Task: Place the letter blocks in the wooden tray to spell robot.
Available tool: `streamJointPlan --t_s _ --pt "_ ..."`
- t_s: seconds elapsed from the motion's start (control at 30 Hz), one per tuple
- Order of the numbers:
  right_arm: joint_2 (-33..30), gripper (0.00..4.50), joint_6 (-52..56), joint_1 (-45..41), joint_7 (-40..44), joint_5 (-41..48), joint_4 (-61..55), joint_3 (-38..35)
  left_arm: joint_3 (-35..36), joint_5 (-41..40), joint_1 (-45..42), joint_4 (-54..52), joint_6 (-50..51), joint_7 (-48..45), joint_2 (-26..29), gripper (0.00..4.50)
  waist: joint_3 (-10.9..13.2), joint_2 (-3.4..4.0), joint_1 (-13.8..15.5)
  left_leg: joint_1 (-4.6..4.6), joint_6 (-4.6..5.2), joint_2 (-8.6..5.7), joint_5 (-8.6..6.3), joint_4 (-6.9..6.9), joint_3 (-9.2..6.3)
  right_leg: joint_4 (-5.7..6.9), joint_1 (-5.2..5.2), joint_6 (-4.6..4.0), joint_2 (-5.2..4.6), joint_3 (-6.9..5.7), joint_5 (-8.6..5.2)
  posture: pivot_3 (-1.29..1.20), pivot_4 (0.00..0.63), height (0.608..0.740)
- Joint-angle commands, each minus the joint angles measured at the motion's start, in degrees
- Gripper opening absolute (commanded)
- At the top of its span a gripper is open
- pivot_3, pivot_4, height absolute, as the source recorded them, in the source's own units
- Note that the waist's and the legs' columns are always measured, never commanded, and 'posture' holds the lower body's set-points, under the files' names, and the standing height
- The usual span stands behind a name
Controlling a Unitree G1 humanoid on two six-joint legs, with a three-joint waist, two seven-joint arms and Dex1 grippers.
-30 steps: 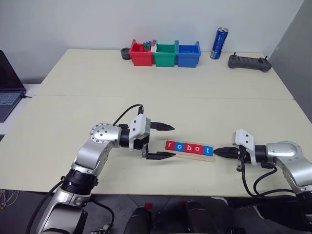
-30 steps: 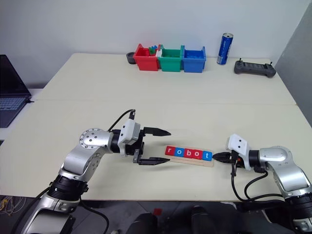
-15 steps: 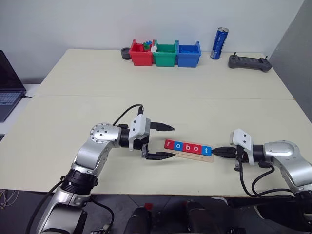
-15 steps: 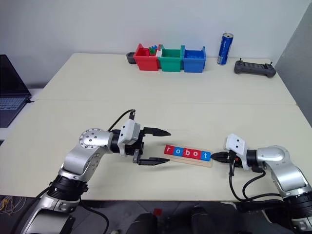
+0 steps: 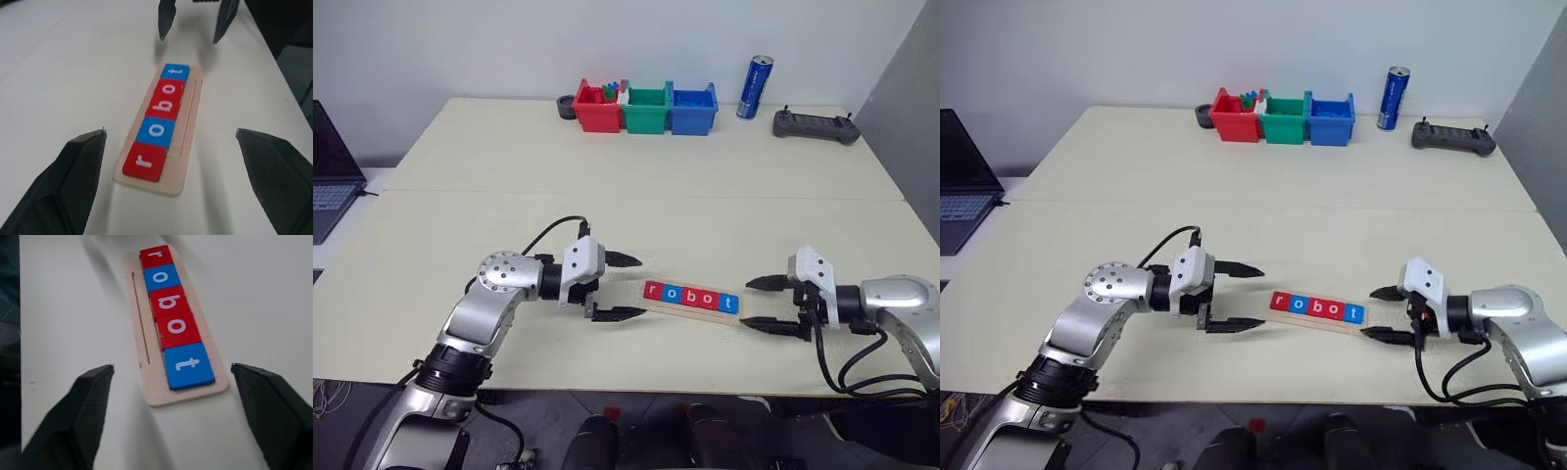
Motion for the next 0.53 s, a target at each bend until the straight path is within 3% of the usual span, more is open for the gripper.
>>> streamJointPlan --t_s 0.03,0.53 --pt "-1.3 4.46 1.4 0.6 -0.5 1.9 -3.7 -2.7 0.7 0.1 0.2 -1.4 0.0 0.3 0.7 4.5 0.0 0.0 0.0 0.0 0.0 0.01 0.0 0.0 0.01 0.0 0.0 0.0 0.0 -0.01 0.0 0.0 0.15 0.74" --pt "-1.2 4.46 1.5 0.9 -2.9 1.1 -5.0 -3.0 0.6 -0.2 -0.4 -1.1 1.1 -0.5 1.0 4.5 0.0 0.0 0.0 0.0 0.0 0.01 0.0 0.0 0.01 0.0 0.0 0.0 0.0 -0.01 0.0 0.0 0.15 0.74"
